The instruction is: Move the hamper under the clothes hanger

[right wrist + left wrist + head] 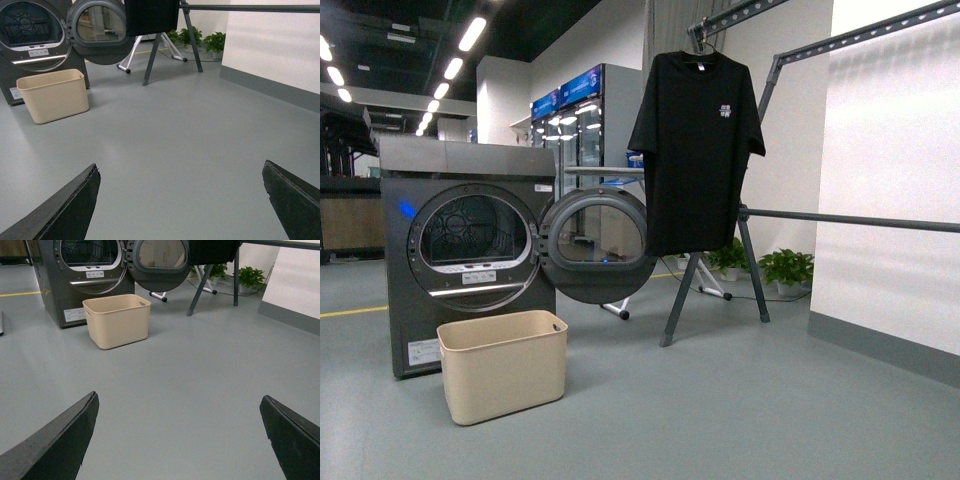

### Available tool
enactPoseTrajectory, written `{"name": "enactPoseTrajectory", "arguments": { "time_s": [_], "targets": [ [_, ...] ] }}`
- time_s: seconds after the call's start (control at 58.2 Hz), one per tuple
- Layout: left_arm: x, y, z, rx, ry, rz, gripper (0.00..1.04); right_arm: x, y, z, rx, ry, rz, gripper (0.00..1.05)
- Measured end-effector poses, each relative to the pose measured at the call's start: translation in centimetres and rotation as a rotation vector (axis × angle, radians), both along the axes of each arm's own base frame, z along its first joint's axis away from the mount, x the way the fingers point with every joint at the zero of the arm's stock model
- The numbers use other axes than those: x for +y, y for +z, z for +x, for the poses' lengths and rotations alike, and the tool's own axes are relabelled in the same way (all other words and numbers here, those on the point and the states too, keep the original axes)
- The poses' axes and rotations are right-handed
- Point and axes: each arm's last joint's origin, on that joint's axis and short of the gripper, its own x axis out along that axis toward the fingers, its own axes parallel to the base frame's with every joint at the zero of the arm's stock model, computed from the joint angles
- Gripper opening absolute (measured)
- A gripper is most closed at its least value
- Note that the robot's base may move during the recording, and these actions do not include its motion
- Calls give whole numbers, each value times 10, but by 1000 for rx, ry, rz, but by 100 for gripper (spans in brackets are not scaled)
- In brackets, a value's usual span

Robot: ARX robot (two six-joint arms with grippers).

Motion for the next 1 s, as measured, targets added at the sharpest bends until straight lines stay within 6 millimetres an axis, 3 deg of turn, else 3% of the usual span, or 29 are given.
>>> {"name": "enactPoseTrajectory", "arguments": {
  "time_s": [0.996],
  "targets": [
    [0, 0, 0, 0, 1, 0, 98, 0, 0, 0, 0, 3, 0, 97]
  ]
}}
